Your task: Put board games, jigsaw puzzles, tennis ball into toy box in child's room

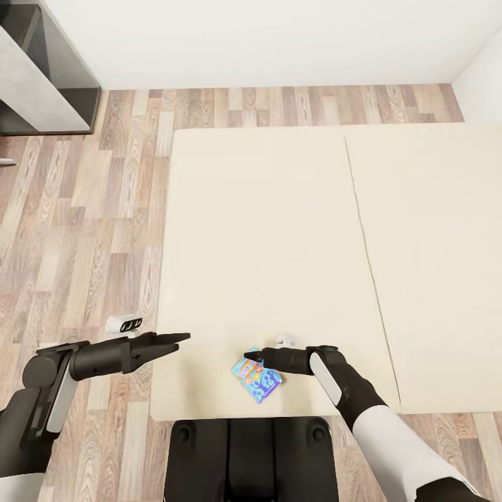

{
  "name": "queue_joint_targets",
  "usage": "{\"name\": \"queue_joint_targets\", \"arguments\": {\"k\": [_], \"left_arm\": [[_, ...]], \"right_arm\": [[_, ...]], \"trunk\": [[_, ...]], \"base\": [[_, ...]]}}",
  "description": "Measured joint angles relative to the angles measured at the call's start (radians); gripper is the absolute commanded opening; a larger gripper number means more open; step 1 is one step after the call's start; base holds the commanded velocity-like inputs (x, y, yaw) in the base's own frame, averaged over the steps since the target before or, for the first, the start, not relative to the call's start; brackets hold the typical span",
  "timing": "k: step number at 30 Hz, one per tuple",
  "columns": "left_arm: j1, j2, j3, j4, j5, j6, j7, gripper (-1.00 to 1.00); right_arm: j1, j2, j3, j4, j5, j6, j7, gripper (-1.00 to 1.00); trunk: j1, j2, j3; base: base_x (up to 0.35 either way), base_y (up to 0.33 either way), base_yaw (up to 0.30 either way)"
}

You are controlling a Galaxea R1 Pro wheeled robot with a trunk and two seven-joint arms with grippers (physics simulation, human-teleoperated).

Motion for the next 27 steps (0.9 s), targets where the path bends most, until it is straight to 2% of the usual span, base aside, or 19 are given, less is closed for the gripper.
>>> {"name": "queue_joint_targets", "arguments": {"k": [8,19,27], "left_arm": [[0.0,0.0,0.0,0.0,0.0,0.0,0.0,1.0],[0.0,0.0,0.0,0.0,0.0,0.0,0.0,1.0],[0.0,0.0,0.0,0.0,0.0,0.0,0.0,1.0]], "right_arm": [[0.0,0.0,0.0,0.0,-0.001,0.0,0.0,1.0],[0.0,0.0,0.0,0.0,0.001,0.0,0.0,1.0],[0.0,0.0,0.0,0.0,-0.004,0.002,0.001,1.0]], "trunk": [[0.0,0.0,0.0],[0.0,0.0,0.0],[0.0,0.0,0.0]], "base": [[0.0,0.132,0.0],[0.0,0.022,0.0],[0.0,0.125,0.0]]}}
